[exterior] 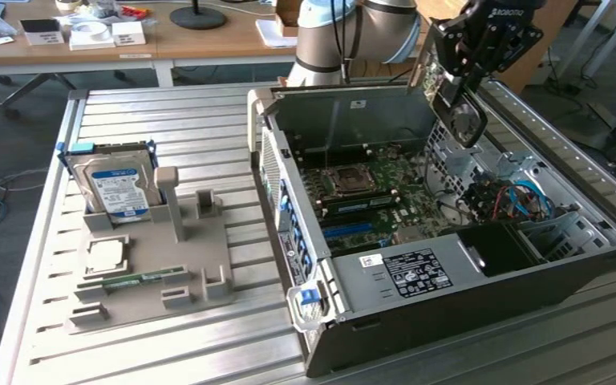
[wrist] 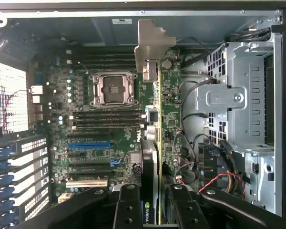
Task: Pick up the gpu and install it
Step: 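Pick up the gpu and move the gpu toward the slot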
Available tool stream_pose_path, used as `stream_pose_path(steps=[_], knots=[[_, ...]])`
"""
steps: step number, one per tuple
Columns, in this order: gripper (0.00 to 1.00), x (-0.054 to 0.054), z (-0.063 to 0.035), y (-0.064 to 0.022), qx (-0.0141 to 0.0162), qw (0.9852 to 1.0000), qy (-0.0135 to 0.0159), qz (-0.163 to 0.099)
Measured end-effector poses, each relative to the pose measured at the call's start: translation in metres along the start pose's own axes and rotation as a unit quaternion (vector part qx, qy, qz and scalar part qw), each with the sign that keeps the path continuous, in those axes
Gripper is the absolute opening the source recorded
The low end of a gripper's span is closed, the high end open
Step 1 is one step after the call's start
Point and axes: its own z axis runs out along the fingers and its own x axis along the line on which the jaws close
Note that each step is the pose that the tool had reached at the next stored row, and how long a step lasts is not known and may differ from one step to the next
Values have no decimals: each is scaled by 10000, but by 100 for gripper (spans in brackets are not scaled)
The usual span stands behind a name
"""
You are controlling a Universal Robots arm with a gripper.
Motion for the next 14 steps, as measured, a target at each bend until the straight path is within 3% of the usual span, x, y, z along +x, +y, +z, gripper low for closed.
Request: stream_pose_path(steps=[4,14], knots=[[27,-29,1,2,0,10000,0,0],[27,-295,7,16,0,10000,0,0]])
